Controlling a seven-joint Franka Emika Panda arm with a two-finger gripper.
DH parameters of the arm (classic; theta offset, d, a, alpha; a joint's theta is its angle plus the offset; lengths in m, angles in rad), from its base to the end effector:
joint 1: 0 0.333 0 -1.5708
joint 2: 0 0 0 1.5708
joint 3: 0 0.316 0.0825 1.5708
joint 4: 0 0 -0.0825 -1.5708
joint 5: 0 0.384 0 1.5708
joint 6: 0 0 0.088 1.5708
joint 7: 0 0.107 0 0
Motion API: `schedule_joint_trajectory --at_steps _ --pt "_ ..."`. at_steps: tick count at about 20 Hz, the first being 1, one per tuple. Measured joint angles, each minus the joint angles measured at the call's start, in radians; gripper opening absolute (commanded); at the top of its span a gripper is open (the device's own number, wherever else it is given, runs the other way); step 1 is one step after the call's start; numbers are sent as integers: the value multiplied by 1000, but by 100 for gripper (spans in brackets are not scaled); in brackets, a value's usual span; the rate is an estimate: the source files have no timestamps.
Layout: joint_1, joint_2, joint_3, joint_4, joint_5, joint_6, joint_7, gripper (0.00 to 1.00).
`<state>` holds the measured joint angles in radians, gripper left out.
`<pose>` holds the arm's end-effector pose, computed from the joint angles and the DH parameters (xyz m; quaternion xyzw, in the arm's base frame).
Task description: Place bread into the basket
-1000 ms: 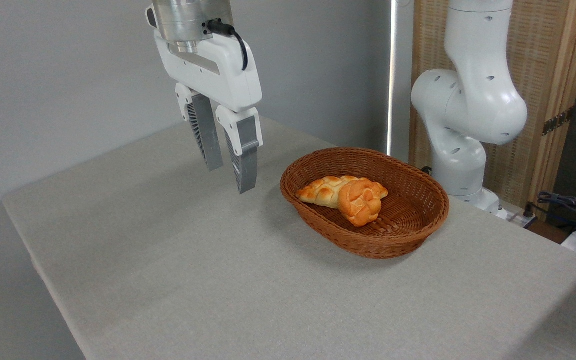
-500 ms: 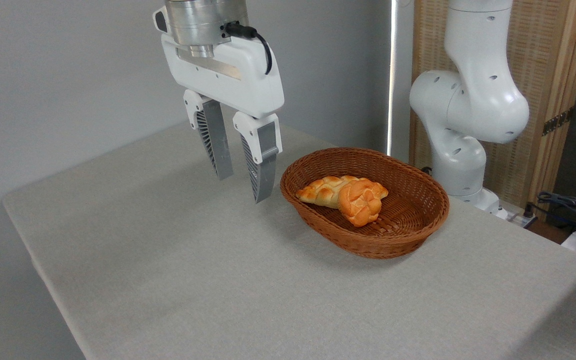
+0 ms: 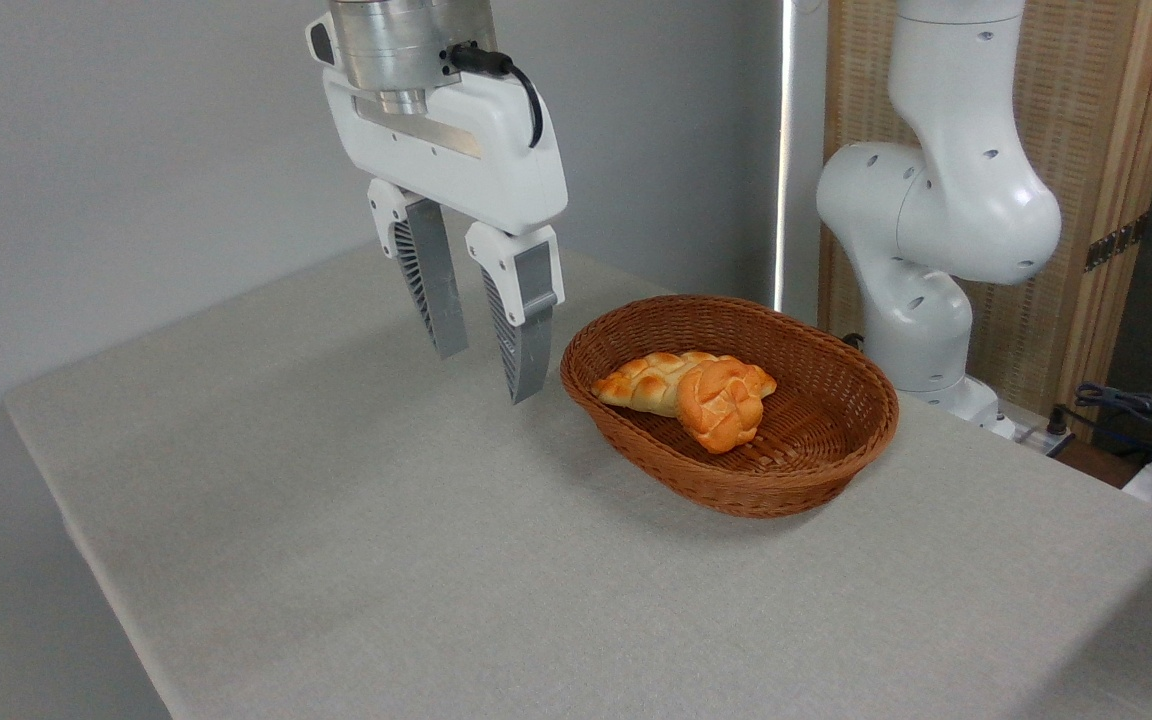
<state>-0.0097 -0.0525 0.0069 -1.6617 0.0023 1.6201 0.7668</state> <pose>0.5418 -0.0012 0.6146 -0.9268 0.3754 -0.0047 0.0029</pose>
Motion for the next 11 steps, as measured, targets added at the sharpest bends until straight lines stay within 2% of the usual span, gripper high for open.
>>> schedule_joint_trajectory --at_steps 11 --pt "4 0 0 0 0 -30 -1 100"
